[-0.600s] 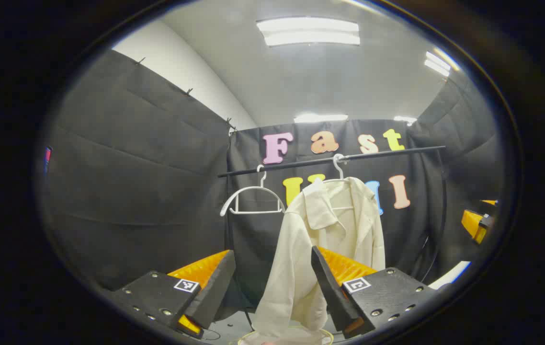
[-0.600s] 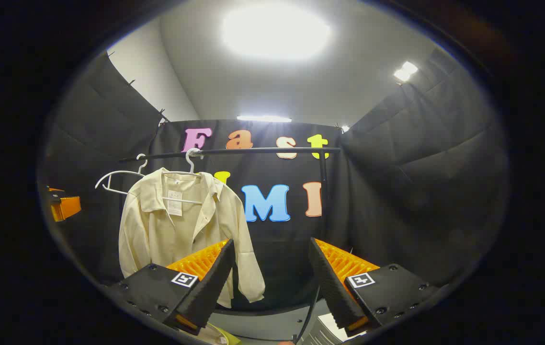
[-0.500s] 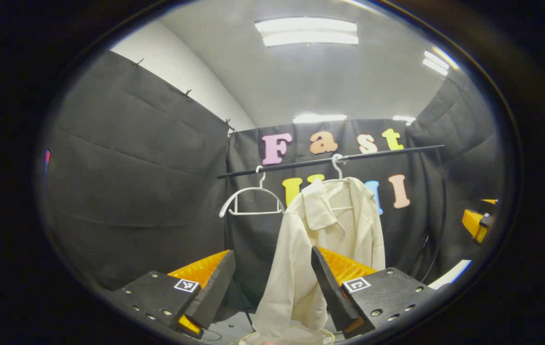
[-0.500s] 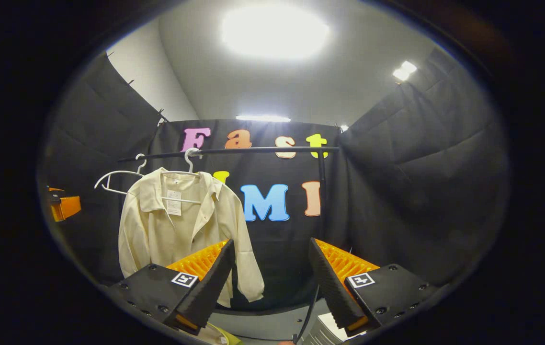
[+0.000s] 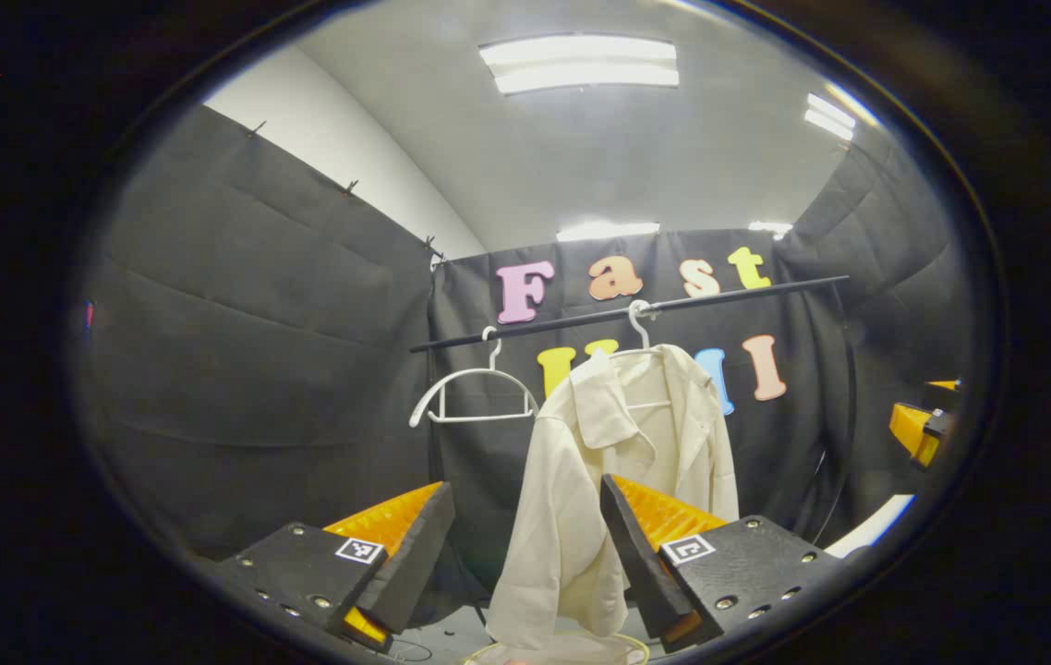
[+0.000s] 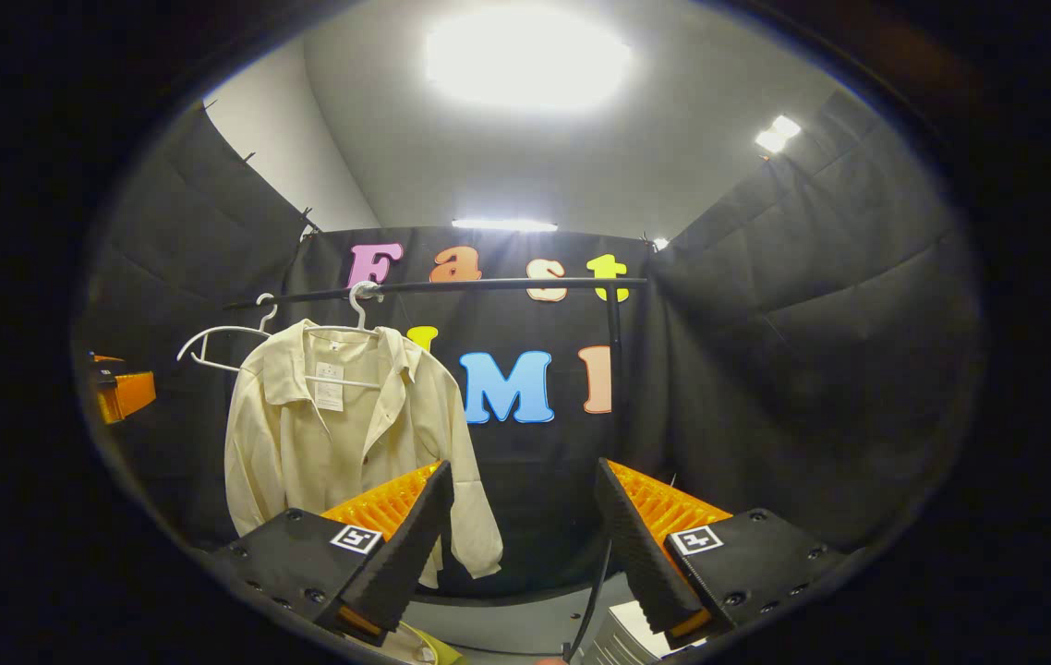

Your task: Grasp the clothes on the hanger with both hands and then place them into the laundry hamper below.

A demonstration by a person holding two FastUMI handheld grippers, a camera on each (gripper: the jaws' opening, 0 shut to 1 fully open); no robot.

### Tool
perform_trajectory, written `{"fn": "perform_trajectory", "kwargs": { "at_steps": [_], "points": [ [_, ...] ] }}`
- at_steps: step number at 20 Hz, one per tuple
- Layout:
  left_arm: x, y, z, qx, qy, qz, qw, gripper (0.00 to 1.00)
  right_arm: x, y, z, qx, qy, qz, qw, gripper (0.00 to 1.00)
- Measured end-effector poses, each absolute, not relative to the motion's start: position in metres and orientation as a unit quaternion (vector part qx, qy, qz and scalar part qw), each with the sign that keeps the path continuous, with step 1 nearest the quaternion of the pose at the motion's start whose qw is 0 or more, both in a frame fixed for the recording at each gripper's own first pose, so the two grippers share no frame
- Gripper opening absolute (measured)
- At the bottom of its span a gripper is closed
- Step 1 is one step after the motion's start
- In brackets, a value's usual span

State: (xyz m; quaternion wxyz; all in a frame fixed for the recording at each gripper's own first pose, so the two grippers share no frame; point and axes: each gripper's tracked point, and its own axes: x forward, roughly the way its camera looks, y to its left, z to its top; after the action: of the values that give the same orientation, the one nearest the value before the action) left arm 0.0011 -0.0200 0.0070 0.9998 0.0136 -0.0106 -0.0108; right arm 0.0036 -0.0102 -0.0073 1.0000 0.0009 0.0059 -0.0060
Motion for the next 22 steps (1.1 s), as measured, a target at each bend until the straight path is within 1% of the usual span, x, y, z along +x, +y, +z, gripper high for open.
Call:
{"fn": "perform_trajectory", "kwargs": {
  "at_steps": [4,8,9,10,11,18,19,20,22],
  "points": [
    [0.002,-0.024,0.007,0.014,-0.010,-0.017,1.000,0.91,0.004,-0.009,-0.008,0.004,0.008,-0.007,1.000,0.97],
    [0.012,-0.031,0.003,0.017,-0.007,-0.019,1.000,0.91,0.009,-0.002,-0.009,0.007,0.009,-0.004,1.000,0.97],
    [0.015,-0.032,0.004,0.019,-0.006,-0.018,1.000,0.93,0.012,0.001,-0.007,0.011,0.008,-0.001,1.000,0.97],
    [0.018,-0.032,0.004,0.021,-0.007,-0.017,1.000,0.93,0.015,0.004,-0.006,0.013,0.007,0.002,1.000,0.97],
    [0.021,-0.033,0.006,0.024,-0.008,-0.017,1.000,0.91,0.020,0.007,-0.003,0.015,0.006,0.005,1.000,0.97],
    [0.044,-0.048,0.019,0.035,-0.014,-0.019,0.999,0.91,0.060,0.033,0.016,0.037,-0.002,0.042,0.998,0.98],
    [0.050,-0.052,0.023,0.037,-0.016,-0.019,0.999,0.93,0.068,0.038,0.017,0.039,-0.001,0.049,0.998,0.98],
    [0.057,-0.057,0.024,0.039,-0.018,-0.019,0.999,0.91,0.075,0.042,0.018,0.040,-0.001,0.056,0.998,0.98],
    [0.071,-0.068,0.028,0.038,-0.021,-0.021,0.999,0.91,0.092,0.050,0.020,0.041,-0.002,0.070,0.997,0.98]
  ]
}}
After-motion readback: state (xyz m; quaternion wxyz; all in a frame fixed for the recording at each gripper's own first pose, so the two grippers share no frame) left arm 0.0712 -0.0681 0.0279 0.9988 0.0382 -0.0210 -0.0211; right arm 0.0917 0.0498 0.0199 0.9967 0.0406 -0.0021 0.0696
